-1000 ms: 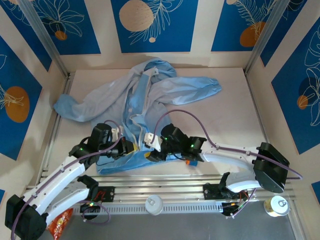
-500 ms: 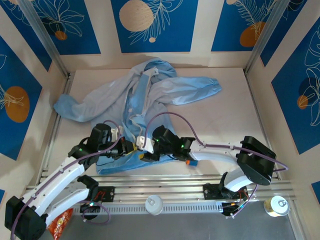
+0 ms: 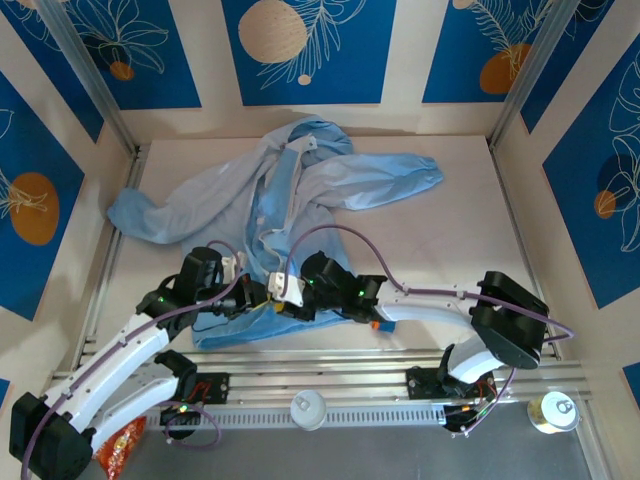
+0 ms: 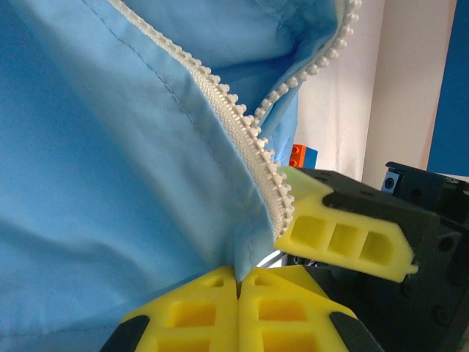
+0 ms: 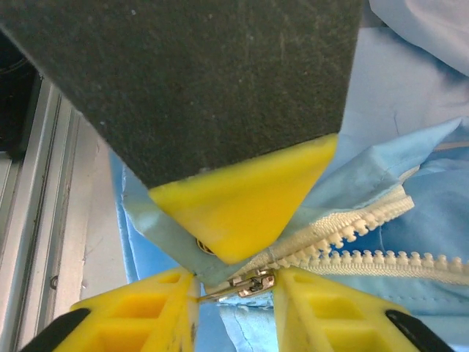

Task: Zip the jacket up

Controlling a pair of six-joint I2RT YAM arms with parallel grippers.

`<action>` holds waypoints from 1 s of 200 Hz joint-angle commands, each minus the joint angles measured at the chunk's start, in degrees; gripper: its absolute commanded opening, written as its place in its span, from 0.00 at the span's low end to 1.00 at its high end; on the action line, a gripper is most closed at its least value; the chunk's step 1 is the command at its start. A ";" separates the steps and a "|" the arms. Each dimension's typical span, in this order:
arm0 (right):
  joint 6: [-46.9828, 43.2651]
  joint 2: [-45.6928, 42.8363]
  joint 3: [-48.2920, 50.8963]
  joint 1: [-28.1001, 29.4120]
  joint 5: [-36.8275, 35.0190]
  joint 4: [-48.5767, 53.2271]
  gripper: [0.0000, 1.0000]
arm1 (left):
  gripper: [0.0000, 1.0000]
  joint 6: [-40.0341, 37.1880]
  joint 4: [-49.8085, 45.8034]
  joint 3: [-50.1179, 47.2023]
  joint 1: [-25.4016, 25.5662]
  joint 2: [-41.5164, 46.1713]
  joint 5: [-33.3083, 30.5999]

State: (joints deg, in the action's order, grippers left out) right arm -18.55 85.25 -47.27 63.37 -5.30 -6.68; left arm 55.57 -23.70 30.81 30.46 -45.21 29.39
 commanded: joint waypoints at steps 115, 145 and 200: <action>-3.21 1.18 -2.15 1.22 -4.15 0.81 0.17 | 0.00 -2.28 -4.15 -1.54 0.57 0.52 2.48; -3.78 1.89 -2.24 1.19 -4.11 0.76 0.12 | 0.00 -3.49 -6.37 -1.28 0.54 0.39 2.85; -4.27 2.81 -2.45 1.23 -4.11 0.48 0.00 | 0.00 -4.75 -9.10 -1.45 0.56 0.33 2.31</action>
State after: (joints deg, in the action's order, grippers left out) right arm -22.37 87.44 -47.90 64.82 -8.16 -5.39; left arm 52.34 -28.99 30.04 30.46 -45.17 29.56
